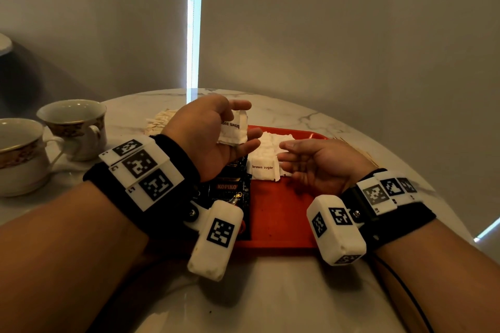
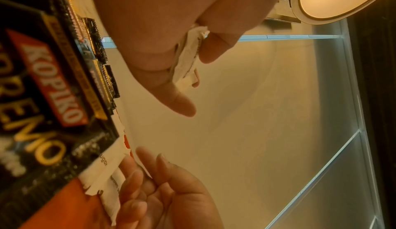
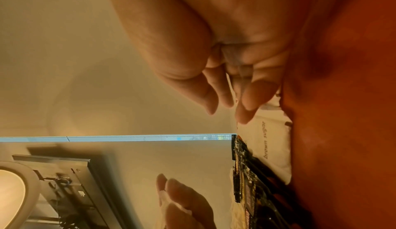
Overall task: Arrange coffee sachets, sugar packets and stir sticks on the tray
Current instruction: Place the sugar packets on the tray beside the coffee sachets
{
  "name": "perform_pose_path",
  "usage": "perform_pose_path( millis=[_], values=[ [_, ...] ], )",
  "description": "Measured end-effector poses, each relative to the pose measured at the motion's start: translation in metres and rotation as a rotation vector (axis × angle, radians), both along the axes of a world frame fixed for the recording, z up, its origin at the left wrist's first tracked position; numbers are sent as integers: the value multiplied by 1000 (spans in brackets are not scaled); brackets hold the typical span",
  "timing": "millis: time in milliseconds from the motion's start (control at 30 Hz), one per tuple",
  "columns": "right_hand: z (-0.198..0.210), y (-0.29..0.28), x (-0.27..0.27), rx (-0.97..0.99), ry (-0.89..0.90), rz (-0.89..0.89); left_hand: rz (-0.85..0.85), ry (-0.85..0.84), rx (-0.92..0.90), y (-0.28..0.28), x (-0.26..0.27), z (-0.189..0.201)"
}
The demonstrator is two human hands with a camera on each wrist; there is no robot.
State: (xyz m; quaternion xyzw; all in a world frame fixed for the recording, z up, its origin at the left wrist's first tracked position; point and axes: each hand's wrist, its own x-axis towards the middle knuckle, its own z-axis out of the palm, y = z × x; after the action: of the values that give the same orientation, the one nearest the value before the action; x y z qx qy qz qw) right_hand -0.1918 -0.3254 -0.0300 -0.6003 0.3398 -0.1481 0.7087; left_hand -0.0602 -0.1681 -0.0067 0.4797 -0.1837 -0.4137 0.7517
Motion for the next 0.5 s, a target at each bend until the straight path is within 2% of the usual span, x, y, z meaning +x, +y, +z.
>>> perform_pose_path(
  millis=[133,267,500],
  values=[
    [2,0,0,-48,-47,-42,-17,0,7,-3,0,-2],
    [7,1,1,-12,-180,-71,-37,-59,28,-3,0,-6],
    [13,14,-2,-52,-309,84,-33,-87,-2,-4,-1,-8]
  ],
)
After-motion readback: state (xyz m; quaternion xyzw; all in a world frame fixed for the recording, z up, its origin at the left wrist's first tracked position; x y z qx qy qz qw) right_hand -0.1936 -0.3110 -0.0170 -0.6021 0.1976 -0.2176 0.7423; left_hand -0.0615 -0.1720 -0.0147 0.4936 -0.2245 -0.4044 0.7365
